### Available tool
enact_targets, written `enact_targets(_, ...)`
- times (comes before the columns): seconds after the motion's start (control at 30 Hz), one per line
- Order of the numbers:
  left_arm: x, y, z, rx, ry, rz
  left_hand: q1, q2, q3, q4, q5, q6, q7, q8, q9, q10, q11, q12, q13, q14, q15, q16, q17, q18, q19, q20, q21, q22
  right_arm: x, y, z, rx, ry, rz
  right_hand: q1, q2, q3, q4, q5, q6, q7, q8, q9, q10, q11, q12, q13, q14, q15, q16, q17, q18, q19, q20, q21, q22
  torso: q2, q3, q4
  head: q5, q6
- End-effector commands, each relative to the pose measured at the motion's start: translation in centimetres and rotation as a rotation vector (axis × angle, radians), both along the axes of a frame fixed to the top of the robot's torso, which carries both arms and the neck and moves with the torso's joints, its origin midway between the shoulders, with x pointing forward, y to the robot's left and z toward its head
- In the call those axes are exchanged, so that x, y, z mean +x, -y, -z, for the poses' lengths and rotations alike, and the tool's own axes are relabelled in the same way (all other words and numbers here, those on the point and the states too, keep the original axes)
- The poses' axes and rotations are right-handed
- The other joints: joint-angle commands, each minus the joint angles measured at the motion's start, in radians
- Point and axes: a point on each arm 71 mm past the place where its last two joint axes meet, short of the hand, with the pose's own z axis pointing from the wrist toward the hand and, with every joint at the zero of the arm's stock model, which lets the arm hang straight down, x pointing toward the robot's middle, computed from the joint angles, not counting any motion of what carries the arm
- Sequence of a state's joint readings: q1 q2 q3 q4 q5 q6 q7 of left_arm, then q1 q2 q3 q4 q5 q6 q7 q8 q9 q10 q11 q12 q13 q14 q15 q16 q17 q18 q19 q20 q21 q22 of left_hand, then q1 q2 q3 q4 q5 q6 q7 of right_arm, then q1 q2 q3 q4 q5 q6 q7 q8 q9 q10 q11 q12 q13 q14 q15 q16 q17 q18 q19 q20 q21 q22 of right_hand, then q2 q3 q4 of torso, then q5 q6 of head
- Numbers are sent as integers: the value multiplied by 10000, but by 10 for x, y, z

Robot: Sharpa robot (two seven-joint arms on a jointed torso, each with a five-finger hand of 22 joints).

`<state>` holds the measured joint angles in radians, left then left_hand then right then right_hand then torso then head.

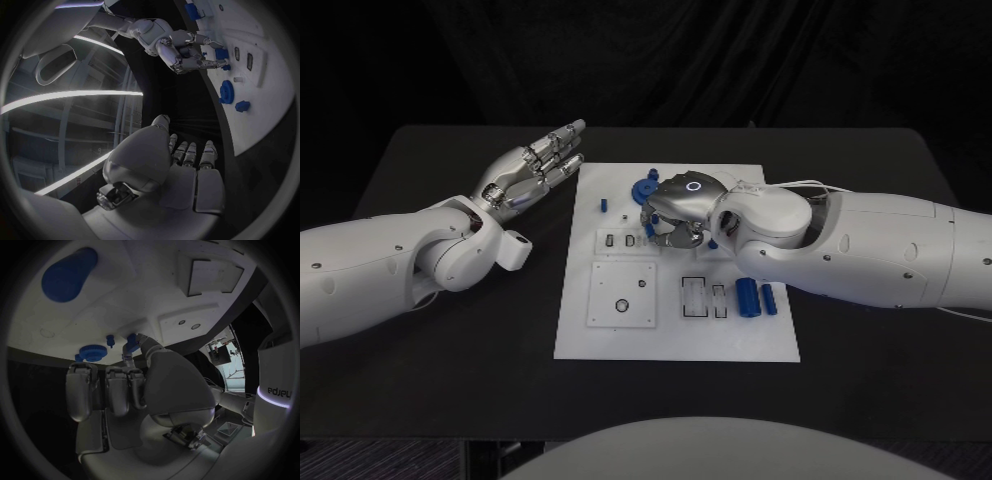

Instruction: Assemble the parts on the task board

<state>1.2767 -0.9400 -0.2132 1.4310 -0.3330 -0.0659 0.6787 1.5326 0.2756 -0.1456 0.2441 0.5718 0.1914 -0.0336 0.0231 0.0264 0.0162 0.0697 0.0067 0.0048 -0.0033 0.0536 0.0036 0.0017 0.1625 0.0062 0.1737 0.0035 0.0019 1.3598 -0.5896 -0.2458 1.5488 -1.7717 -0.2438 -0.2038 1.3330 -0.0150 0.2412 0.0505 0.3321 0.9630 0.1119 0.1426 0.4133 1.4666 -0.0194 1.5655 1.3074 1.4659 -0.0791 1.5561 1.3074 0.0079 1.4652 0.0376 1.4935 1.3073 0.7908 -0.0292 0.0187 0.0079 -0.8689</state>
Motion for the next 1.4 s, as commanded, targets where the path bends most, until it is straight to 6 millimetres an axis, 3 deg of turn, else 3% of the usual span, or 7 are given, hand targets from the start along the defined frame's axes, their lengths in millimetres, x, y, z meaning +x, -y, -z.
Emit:
enact_targets(0.03, -2, 1, -6, -473, 637, 297, 92, -28, 84, 2, 58, 23, 53, 48, 11, -14, -19, -28, -7, 33, 20, -36, -17, 176, -38, 55, -16, -1, 1, 1, 2, -216, 23, 202, -61, 5, -36, -34, -54, 302, -337, -63, 630, 1042, 73, 53, 2634, 975, 53, -48, 2342, 148, 607, -9, -44, 2331, -3, 2, -2, -8, -10)
enact_targets(0.17, -2, 1, -5, -471, 633, 300, 92, -28, 84, 2, 58, 23, 53, 48, 11, -14, -19, -28, -7, 33, 20, -36, -17, 176, -38, 55, -16, -1, 1, 1, 3, -249, -4, 170, -107, 4, -37, -28, -108, 227, -320, -132, 615, 1042, 84, 53, 2634, 974, 62, -52, 2337, 149, 607, 1, -46, 2331, -2, 0, 3, -18, -25)
enact_targets(0.43, -2, 2, -5, -470, 624, 310, 90, -26, 107, -5, 59, 32, 68, 47, 11, -19, -20, -29, -8, 33, 22, -36, -17, 176, -37, 56, -15, 0, 0, 1, 4, -294, -63, 70, -557, -273, -144, 92, -550, -934, -260, -817, 193, 1042, 143, 53, 2634, 971, 104, -62, 2322, 148, 613, 63, -53, 2333, -2, 1, -7, -12, -32)
enact_targets(0.97, -2, 1, -5, -457, 638, 272, 92, -23, 120, -11, 63, 16, 75, 44, 9, -26, -21, -31, -10, 33, 23, -36, -17, 177, -37, 56, -15, 0, 1, 2, 3, -106, 48, 69, -718, -373, -408, 128, -1382, -2629, -272, -817, -697, 1042, 125, 53, 2634, 966, 106, -74, 2302, 154, 610, 55, -87, 2327, 0, 7, 1, -8, -38)
enact_targets(1.23, -2, -1, -7, -386, 976, -138, 95, -187, 165, -93, 21, 158, 160, 66, 26, 10, -23, -21, -1, 33, 39, -36, -17, 185, 3, 94, 15, 28, -2, 4, -10, 1462, 965, -431, -895, -418, -706, 371, -2051, -4011, -240, -861, -1497, 1042, 150, 53, 2634, 973, 122, -56, 2328, 142, 637, 67, -45, 2344, -41, 52, -24, 167, 22)
enact_targets(1.3, -2, -1, -8, -389, 1159, -254, -502, -295, -123, 492, -552, 495, 292, 88, 49, 600, 314, 93, 123, 124, 278, 13, 29, 188, 265, 246, 204, 159, -1, 8, -15, 2122, 1255, -639, -984, -409, -784, 511, -2190, -3985, -227, -839, -1559, 1042, 159, 53, 2634, 976, 129, -50, 2336, 137, 647, 73, -29, 2350, -70, 45, -19, 265, 55)
enact_targets(1.4, -2, 0, -9, -301, 1461, -353, -1015, -222, -586, 499, -1042, 792, 405, 120, 87, 2574, 693, 1012, 527, 1083, 550, 635, 344, 153, 1030, 375, 711, 439, 0, 16, -19, 2788, 1491, -740, -1019, -381, -837, 671, -2272, -4424, -246, -897, -1807, 1042, 158, 53, 2634, 964, 135, -78, 2293, 157, 609, 82, -104, 2324, -168, 33, 12, 334, 176)
